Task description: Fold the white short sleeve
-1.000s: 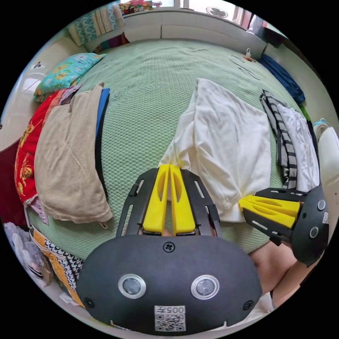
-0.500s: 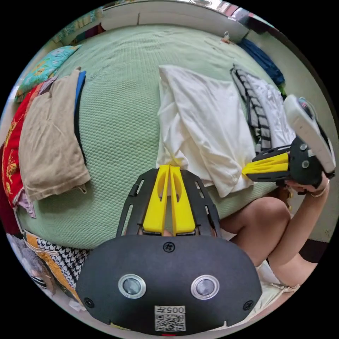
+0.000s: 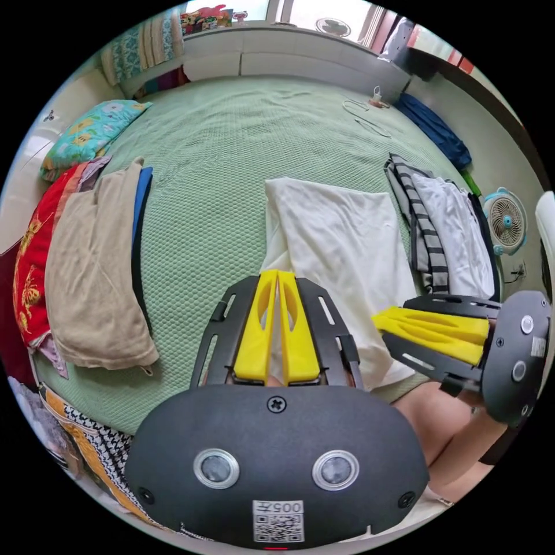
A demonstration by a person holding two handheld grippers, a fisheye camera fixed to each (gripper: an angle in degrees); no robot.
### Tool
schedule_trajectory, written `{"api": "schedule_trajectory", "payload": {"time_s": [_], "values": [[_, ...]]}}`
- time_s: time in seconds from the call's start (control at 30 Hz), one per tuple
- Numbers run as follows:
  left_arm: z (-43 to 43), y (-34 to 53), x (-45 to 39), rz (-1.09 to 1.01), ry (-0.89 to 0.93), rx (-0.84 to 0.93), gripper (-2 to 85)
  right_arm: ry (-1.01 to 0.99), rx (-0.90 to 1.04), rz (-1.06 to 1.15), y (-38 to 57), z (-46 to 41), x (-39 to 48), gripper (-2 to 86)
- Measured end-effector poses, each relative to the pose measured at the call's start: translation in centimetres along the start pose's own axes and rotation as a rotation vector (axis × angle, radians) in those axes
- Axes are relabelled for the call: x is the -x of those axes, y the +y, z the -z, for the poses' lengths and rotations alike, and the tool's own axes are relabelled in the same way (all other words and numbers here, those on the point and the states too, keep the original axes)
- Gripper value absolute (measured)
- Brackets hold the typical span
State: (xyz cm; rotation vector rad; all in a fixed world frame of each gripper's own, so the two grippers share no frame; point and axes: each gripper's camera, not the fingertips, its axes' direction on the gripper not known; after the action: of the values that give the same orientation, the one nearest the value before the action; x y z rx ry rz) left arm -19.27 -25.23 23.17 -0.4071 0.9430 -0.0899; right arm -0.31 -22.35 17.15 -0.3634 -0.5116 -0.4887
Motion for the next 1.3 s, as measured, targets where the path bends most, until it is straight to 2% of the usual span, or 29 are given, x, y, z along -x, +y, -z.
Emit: {"api": "schedule_trajectory", "payload": {"time_s": [0.23,0.33,0.5,0.63,0.73,0.83,1.0,1.17,1.3], "values": [[1.6,-0.3,-2.0,-0.001,-0.026,0.004,-0.6,-0.008,-0.015,-0.163,-0.1,0.0,0.1,-1.4],[2.8,-0.3,-2.6,0.018,-0.034,-0.007,-0.5,-0.068,-0.036,-0.244,0.8,0.4,-0.6,-1.3],[5.6,0.1,-2.8,0.075,0.020,-0.035,-0.5,-0.287,-0.047,-0.387,2.5,0.7,-2.1,-1.3],[7.9,0.7,-3.0,0.145,-0.006,-0.008,-0.6,-0.362,-0.030,-0.410,3.6,1.3,-1.7,-1.3],[10.0,2.1,-2.3,0.259,-0.071,0.013,-0.6,-0.319,-0.051,-0.421,4.8,2.2,-1.0,-1.3],[13.0,2.9,-1.9,0.369,-0.050,-0.046,-0.7,-0.241,-0.094,-0.457,6.4,3.8,-0.6,-1.2],[18.9,2.0,-5.4,0.303,-0.049,-0.073,-0.7,-0.159,-0.168,-0.418,9.6,8.2,0.8,-1.0],[25.3,4.1,-9.3,0.233,-0.167,-0.133,-0.7,-0.028,-0.326,-0.435,15.0,13.0,2.9,-1.0],[26.8,5.1,-9.8,0.237,-0.112,-0.126,-0.7,0.081,-0.353,-0.399,17.8,13.9,5.2,-1.0]]}}
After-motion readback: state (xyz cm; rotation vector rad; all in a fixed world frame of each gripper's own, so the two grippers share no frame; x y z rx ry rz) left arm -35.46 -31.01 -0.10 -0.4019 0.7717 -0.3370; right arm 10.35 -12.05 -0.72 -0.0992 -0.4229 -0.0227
